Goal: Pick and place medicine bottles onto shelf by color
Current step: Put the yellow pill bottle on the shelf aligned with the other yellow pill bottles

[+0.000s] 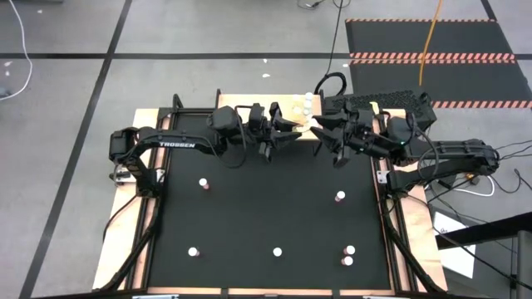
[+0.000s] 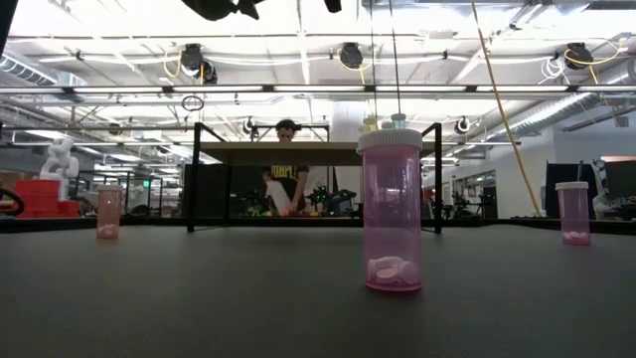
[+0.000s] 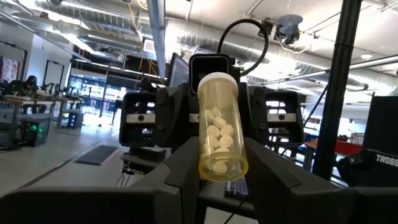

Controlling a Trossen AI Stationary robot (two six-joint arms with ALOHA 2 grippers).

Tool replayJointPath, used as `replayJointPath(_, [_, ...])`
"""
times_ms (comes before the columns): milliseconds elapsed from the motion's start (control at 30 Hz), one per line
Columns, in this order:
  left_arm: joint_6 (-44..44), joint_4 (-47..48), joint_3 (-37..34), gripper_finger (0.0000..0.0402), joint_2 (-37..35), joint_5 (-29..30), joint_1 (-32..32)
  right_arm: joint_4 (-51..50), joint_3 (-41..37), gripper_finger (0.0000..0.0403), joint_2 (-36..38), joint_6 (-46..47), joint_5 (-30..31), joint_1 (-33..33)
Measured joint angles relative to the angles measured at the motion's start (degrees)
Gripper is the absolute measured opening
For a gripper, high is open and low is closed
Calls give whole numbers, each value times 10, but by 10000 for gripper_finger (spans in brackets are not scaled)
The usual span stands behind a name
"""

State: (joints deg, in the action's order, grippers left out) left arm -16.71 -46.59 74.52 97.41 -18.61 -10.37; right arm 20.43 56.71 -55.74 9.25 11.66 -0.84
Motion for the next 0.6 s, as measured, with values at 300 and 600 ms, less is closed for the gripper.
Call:
replayJointPath(300, [0, 0, 0, 115, 0, 0, 0, 2, 0, 157, -2, 6, 0, 0])
replayJointPath(600, [0, 13, 0, 115, 0, 0, 0, 1, 0, 117, -2, 6, 0, 0])
